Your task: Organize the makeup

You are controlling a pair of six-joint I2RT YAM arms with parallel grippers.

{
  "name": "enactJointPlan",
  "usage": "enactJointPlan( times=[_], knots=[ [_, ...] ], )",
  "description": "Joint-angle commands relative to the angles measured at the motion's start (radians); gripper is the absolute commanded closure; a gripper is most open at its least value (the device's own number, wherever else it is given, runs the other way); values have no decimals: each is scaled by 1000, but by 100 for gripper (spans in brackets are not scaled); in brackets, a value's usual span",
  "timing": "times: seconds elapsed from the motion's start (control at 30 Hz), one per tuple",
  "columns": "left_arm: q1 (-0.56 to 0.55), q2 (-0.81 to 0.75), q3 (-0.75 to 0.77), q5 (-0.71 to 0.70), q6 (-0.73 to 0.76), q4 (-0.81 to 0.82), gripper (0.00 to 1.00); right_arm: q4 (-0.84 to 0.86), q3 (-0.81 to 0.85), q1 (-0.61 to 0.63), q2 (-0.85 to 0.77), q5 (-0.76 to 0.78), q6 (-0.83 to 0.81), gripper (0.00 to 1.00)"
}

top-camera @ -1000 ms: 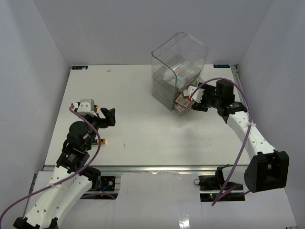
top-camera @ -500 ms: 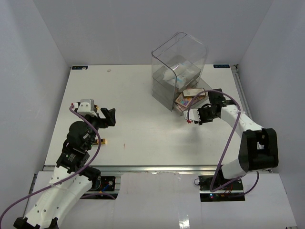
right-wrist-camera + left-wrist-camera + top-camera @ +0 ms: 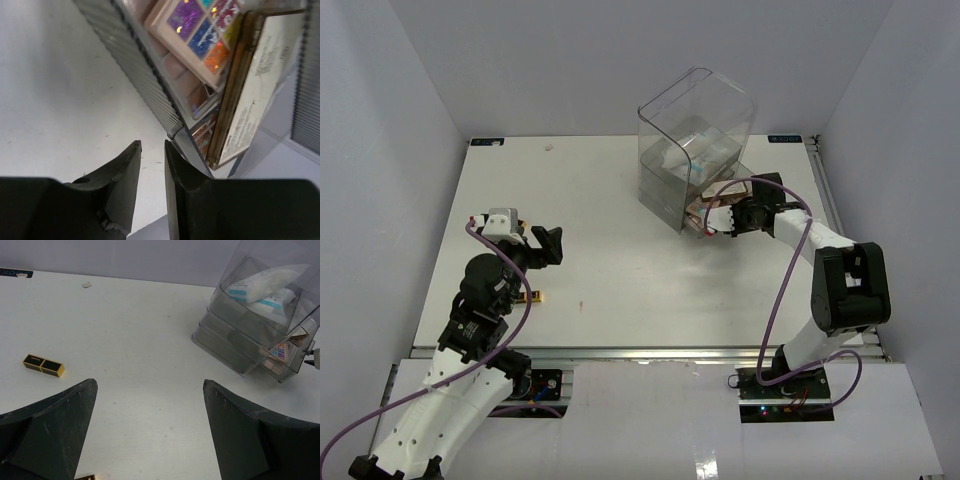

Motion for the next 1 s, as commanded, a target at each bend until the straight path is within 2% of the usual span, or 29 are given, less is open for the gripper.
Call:
enactJointPlan(
  times=[0.0, 0.33, 0.67, 0.8, 0.97],
  knots=[
    [8, -1, -3, 12, 9, 12, 2, 183, 55, 51, 18, 1, 32, 67],
    [10, -1, -4, 10, 11, 14, 2, 437, 57, 119, 123, 98, 112, 58],
    [11, -1, -6, 15, 11, 14, 2, 452, 53, 89, 95, 54, 313, 55],
    [11, -1, -4, 18, 11, 14, 2, 435, 36, 84, 70, -2, 469, 53],
    [13, -1, -4, 18, 11, 14, 2, 460, 57, 84, 90, -54, 763, 60]
  ],
)
